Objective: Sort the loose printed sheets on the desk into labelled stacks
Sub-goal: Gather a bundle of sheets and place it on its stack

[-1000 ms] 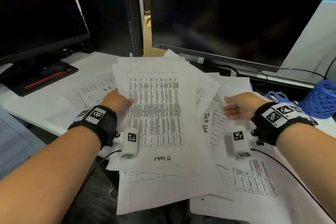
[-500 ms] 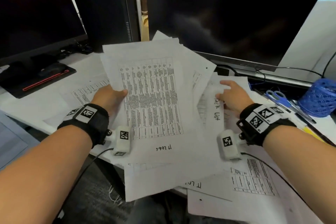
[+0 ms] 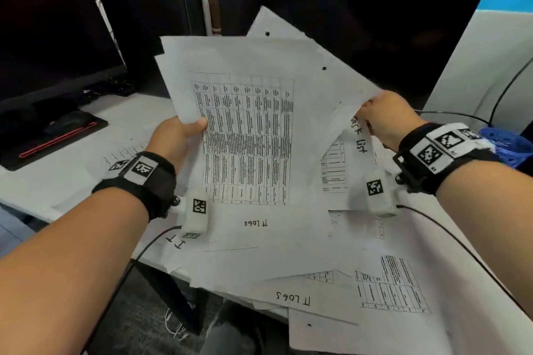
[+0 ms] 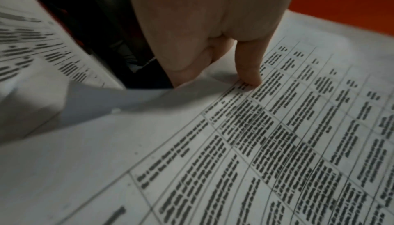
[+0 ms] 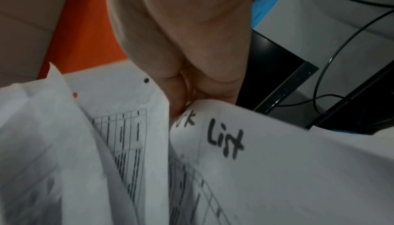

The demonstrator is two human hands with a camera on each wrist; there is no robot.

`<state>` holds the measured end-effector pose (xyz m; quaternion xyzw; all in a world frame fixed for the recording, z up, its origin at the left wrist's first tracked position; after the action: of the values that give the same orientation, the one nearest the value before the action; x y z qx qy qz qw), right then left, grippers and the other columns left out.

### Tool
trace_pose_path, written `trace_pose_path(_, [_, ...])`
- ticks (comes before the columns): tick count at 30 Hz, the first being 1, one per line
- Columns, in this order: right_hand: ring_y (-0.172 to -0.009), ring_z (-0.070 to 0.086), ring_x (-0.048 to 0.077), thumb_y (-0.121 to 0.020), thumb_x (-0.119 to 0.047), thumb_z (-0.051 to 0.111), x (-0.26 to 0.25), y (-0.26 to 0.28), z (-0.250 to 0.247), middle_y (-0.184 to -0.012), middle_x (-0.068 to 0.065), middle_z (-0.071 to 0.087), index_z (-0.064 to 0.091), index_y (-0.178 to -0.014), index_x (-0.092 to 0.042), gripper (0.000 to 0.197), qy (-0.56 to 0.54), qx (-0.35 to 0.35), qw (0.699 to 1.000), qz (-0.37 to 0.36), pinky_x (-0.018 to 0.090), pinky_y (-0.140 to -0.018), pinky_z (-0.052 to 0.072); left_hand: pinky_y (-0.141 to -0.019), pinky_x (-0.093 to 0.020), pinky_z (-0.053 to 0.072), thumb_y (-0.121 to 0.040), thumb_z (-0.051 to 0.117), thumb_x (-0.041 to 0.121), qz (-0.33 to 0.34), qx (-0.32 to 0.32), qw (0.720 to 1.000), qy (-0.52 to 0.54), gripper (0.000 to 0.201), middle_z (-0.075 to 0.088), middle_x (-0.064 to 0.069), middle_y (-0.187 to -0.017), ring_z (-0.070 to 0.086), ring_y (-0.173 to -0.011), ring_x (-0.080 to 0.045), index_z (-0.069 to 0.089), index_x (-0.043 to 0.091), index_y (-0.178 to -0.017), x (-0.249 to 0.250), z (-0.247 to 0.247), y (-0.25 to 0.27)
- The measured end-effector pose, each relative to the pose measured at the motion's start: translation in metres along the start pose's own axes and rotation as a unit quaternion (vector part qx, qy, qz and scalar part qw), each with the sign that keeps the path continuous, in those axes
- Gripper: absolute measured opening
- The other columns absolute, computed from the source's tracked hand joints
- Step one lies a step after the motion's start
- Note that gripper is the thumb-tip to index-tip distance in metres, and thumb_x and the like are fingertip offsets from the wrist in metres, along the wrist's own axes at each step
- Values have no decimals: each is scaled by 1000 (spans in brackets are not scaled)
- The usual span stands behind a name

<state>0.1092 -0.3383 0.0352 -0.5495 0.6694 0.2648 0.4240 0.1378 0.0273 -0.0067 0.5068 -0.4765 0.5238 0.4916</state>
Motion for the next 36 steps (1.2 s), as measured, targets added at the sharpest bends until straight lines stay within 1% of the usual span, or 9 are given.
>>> trace_pose_path(2, [-67, 65, 14, -84, 5, 56, -9, -4, -5, -72, 3, 67, 64, -80, -10, 17, -46, -39, 998, -11, 25, -63, 52, -100, -34, 43, -88, 62, 12, 18, -15, 1000, -17, 15, 71, 4, -91, 63, -97, -17, 67, 8, -101, 9, 4, -3])
trace_pose_path(6, [-80, 73, 19, -86, 10, 53, -35, -2, -24, -89, 5, 75, 71, -90, -10, 27, -229, -81, 970, -30, 31, -66, 58, -87, -20, 50, -93, 56, 10, 67, -10, 998, -14, 26, 69, 8, -84, 65, -81, -4, 62, 2, -117, 31, 9, -9])
trace_pose_path(10, [-65, 66, 11, -89, -5, 58, -63, -4, -54, -70, -3, 69, 69, -85, -13, 14, -66, -72, 991, -95, 23, -62, 55, -83, -17, 50, -91, 59, 12, 115, -28, 991, -67, 20, 70, 13, -92, 66, -88, 1, 66, 15, -110, 54, 24, -10])
trace_pose_path(13, [-75, 68, 10, -85, -13, 66, -94, 4, -55, -82, -1, 71, 71, -98, -11, 13, 33, -95, 984, -146, 17, -65, 54, -98, -33, 46, -87, 66, 18, 151, -96, 973, -147, 19, 71, 9, -102, 66, -99, -8, 69, 24, -105, 69, 65, -3])
trace_pose_path(20, [-66, 65, -1, -87, -13, 64, -141, 32, -52, -74, -8, 71, 71, -91, -26, 15, 124, -75, 962, -231, 11, -66, 51, -93, -23, 41, -91, 62, 25, 238, -181, 911, -283, 24, 64, 14, -103, 60, -99, -4, 66, 22, -114, 99, 148, 22])
trace_pose_path(26, [-80, 67, 6, -92, -34, 58, -114, 41, -105, -91, -5, 72, 67, -114, -18, 28, -39, -24, 980, -192, 21, -72, 51, -79, -14, 46, -91, 62, 21, 229, -53, 958, -166, 22, 66, 15, -92, 61, -86, 2, 67, 17, -112, 110, 131, 8])
trace_pose_path(30, [-117, 57, 14, -54, -83, 58, -59, 39, -125, -126, -4, 63, 56, -130, -29, 93, -180, -47, 977, -108, 41, -100, 40, -96, -33, 49, -88, 65, 22, 183, 26, 979, -81, 24, 69, 3, -103, 64, -99, -12, 67, 14, -111, 111, 101, -4])
trace_pose_path(32, [-126, 51, 14, -52, -80, 66, -38, 44, -114, -133, -5, 57, 49, -133, -34, 95, -208, -75, 972, -85, 46, -103, 38, -98, -38, 48, -87, 66, 23, 174, 38, 982, -61, 21, 70, 3, -104, 65, -100, -13, 69, 18, -106, 110, 95, -7])
trace_pose_path(36, [-129, 47, 7, -94, -33, 47, -21, 53, -70, -135, -12, 56, 44, -135, -37, 41, -209, -124, 967, -76, 50, -109, 31, -95, -34, 48, -88, 64, 24, 151, 33, 988, -31, 24, 70, 4, -108, 64, -97, -10, 67, 18, -111, 106, 97, -1])
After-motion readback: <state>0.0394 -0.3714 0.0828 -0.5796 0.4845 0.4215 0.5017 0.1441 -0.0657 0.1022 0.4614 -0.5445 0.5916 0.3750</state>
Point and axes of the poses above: each hand's wrist, its own y-axis away from the middle knuckle, its own z-axis out of the palm, x = y × z, the point moved 8 cm from there along -y, towards the middle knuckle
